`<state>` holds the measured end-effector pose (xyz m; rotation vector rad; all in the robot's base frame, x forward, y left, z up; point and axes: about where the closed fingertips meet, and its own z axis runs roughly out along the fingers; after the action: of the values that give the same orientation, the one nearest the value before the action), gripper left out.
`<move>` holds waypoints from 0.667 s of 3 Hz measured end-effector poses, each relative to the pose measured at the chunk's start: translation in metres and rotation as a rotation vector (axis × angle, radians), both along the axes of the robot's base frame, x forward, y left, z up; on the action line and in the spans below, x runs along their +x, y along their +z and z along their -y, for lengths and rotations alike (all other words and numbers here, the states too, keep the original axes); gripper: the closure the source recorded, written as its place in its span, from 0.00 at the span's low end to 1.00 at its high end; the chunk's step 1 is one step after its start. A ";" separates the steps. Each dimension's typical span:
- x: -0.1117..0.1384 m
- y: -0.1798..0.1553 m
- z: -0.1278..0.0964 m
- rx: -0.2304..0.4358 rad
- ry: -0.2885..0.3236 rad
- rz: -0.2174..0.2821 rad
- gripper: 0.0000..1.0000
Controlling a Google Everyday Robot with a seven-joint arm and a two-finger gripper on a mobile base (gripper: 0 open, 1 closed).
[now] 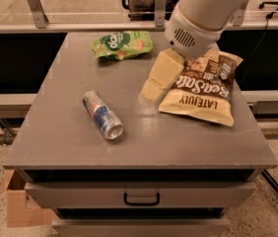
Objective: Place redbull can upright
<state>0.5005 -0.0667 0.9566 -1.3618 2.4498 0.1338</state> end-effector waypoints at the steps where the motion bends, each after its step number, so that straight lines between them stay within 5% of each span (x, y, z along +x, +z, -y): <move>1: -0.004 0.001 0.002 0.018 -0.035 -0.010 0.00; 2: -0.004 -0.006 0.000 0.005 -0.030 -0.025 0.00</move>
Offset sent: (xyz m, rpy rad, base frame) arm -0.0009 0.0057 -0.0207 0.0364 0.1174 -0.2481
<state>0.4969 -0.0664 0.9503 -1.3280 2.4879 0.1504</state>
